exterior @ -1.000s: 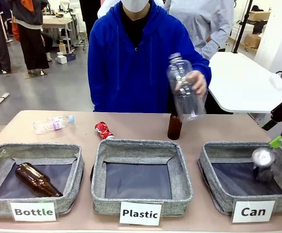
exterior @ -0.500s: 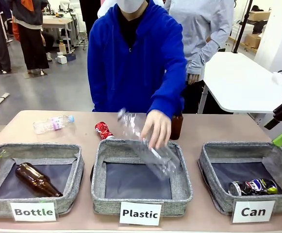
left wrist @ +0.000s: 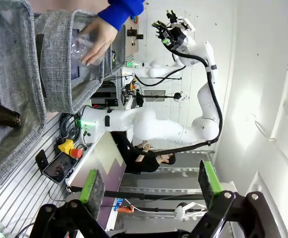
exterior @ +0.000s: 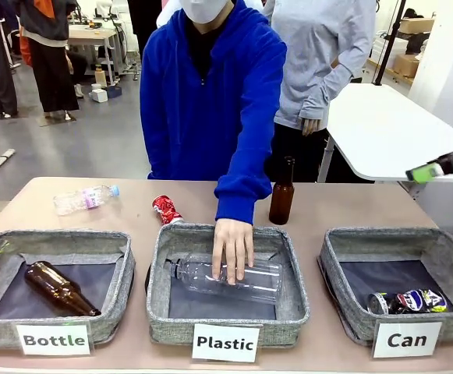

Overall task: Sort the can waste into the basket.
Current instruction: Pick up the can waste from the table and place it in the right Fabric basket.

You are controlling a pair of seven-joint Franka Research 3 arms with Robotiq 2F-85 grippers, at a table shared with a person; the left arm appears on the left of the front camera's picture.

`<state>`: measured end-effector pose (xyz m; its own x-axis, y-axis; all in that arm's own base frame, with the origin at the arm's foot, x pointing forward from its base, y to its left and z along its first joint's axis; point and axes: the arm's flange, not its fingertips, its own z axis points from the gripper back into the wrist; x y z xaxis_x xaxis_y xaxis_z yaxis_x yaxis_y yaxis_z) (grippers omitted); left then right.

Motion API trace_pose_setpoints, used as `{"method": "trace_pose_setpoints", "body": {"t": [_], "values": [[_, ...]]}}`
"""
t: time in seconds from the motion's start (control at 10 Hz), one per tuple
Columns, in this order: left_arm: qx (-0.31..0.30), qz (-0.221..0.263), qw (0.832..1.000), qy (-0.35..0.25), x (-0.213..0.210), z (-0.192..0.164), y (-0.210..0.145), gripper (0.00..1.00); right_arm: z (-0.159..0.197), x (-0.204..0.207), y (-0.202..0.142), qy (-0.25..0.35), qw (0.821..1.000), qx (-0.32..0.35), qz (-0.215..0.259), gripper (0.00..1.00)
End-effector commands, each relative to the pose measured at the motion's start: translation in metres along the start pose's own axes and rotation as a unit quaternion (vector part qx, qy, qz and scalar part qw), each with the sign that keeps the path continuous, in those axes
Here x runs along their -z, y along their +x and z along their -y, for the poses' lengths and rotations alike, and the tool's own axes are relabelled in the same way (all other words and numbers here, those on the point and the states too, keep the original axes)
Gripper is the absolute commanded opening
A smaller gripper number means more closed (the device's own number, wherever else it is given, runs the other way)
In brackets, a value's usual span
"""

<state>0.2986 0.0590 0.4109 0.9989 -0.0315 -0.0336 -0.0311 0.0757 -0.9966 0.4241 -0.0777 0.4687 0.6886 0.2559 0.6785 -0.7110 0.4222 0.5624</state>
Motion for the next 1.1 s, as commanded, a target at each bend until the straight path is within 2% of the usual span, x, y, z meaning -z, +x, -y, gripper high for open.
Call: {"method": "trace_pose_setpoints", "body": {"t": [0.0,0.1,0.3,0.4,0.5,1.0], "values": [[-0.005,0.000,1.000,-0.004,-0.001,0.002,-0.002,1.00,0.017,0.001,0.013,0.084,0.974,0.149,0.148,1.00],[-0.005,0.000,1.000,-0.004,-0.001,0.002,-0.002,1.00,0.024,-0.001,0.014,0.119,0.962,0.182,0.163,1.00],[-0.005,0.000,1.000,-0.004,-0.001,0.002,-0.002,1.00,0.034,0.003,0.013,0.166,0.954,0.203,0.142,1.00],[-0.005,0.000,1.000,-0.004,-0.001,0.002,-0.002,1.00,0.043,0.005,0.015,0.141,0.958,0.200,0.150,1.00],[-0.005,0.000,1.000,-0.004,-0.001,0.002,-0.002,1.00,0.032,0.007,0.000,0.152,0.963,0.179,0.135,1.00],[-0.005,0.000,1.000,-0.004,-0.001,0.002,-0.002,1.00,0.032,0.007,0.000,0.152,0.963,0.179,0.135,1.00]]}}
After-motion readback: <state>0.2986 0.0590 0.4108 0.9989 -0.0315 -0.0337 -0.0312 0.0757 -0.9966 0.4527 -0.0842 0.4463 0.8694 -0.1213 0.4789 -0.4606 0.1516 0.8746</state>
